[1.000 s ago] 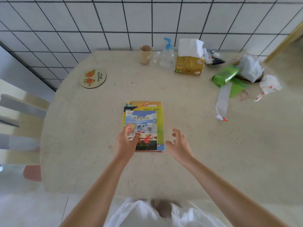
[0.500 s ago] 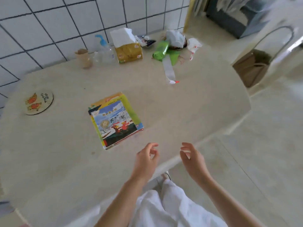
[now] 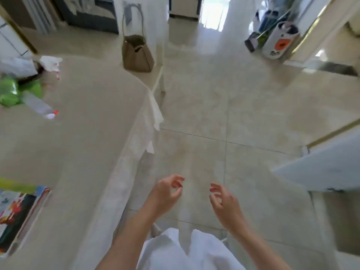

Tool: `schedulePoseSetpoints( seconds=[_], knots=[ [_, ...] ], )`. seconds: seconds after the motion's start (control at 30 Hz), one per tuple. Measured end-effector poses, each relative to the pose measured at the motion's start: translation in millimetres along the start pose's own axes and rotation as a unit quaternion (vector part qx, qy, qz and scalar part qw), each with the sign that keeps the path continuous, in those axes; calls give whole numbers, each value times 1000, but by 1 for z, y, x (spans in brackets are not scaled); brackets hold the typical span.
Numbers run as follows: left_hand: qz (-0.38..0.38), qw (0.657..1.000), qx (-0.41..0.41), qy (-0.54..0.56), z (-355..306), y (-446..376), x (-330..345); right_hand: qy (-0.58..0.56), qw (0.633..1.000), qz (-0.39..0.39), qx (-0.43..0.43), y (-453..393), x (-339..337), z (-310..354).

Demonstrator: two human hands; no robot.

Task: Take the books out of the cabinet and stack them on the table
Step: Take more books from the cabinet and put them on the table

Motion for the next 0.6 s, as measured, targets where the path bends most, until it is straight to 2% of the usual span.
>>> schedulePoseSetpoints(
  seconds=[0.13,0.3,0.4,0.6],
  knots=[
    [114,993,29,-17,-55,-28,106,-34,994,-54,86,27,-59,-104],
    [242,967,67,-51,-116,-42,273,-61,975,-113,182,74,-131,-249],
    [301,943,110,-91,-151,-40,370,-82,960,-138,230,98,-170,-326],
    [394,897,146,-138,-207,-27,511,-139,917,-189,323,146,-229,-436]
  ],
)
Point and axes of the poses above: each hand's wrist, its own y-axis away from the middle knuckle, its own x-axis out of the palm, z = x × y, the point moved 7 cm from there along -y, towards the middle knuckle, and after that the axes turned 15 degrees about y, right-handed, at the moved point
